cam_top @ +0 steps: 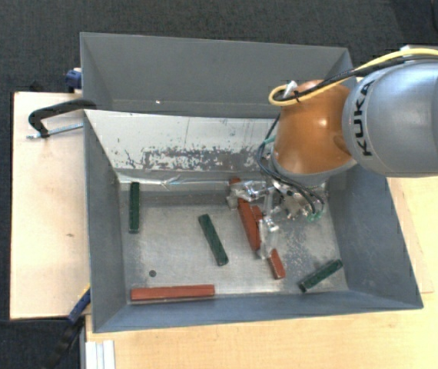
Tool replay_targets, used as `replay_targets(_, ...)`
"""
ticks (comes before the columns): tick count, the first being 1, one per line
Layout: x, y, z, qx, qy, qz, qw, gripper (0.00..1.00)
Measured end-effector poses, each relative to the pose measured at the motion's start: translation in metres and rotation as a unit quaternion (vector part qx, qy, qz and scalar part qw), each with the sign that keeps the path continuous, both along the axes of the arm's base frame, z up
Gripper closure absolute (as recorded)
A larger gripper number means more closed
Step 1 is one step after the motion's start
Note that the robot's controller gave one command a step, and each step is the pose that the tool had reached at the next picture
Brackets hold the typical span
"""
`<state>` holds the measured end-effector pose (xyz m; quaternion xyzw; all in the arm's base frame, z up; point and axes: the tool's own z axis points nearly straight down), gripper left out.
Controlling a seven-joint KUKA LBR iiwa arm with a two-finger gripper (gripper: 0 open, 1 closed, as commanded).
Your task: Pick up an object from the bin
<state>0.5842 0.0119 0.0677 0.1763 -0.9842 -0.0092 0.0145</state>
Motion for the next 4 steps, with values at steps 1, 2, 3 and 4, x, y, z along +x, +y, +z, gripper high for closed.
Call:
replay_targets(1,0.000,0.000,0.000,0.000,0.0000,0.000,1.0000,1.00)
replay_targets(2,-0.009,-0.007,0.002,0.000,-0.0038,0.067,0.9977,1.00)
replay_targets(3,-0.024,0.001,0.004,-0.003,0.0000,0.176,0.9843,1.00)
replay_targets(4,-0.025,-0.041,0.152,-0.004,-0.0199,0.125,0.9919,1.00)
